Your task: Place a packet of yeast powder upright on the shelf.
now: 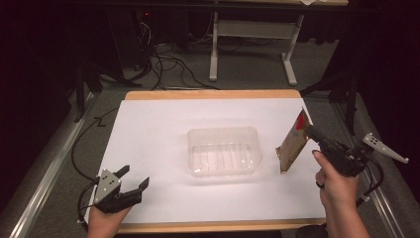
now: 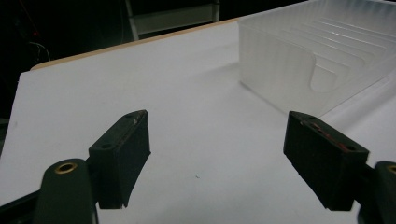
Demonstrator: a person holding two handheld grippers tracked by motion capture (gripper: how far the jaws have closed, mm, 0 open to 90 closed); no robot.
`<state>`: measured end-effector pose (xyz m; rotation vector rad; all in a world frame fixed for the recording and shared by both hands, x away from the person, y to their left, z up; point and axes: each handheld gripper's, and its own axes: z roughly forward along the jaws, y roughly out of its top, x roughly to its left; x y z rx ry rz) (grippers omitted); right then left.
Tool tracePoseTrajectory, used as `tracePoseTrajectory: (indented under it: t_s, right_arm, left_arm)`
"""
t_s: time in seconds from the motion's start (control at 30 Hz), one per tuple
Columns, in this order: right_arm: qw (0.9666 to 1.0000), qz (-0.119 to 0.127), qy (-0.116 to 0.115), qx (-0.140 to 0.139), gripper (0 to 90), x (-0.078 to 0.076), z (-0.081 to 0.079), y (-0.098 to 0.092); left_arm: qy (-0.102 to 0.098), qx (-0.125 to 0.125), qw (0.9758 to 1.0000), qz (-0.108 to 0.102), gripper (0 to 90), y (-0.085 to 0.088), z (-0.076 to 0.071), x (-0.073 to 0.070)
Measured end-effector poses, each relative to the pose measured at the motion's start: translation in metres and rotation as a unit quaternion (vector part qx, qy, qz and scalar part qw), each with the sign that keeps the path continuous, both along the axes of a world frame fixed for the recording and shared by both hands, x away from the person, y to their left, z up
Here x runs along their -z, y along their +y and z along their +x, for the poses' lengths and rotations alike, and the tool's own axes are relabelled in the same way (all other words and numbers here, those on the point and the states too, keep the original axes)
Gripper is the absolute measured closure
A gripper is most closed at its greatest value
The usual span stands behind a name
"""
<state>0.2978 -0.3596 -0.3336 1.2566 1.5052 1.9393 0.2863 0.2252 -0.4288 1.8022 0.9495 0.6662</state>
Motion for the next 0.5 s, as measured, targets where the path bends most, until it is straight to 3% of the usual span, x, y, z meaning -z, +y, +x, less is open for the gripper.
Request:
tracePoseTrajectory:
  t_s: [0.5]
  right_arm:
    - [0.9996, 0.011, -0.02, -0.018, 90.0, -0.023, 0.011, 0.024]
  left_arm:
    - [-0.001, -0.002, 1.0, 0.0, 23.3, 0.001, 0.0, 0.0]
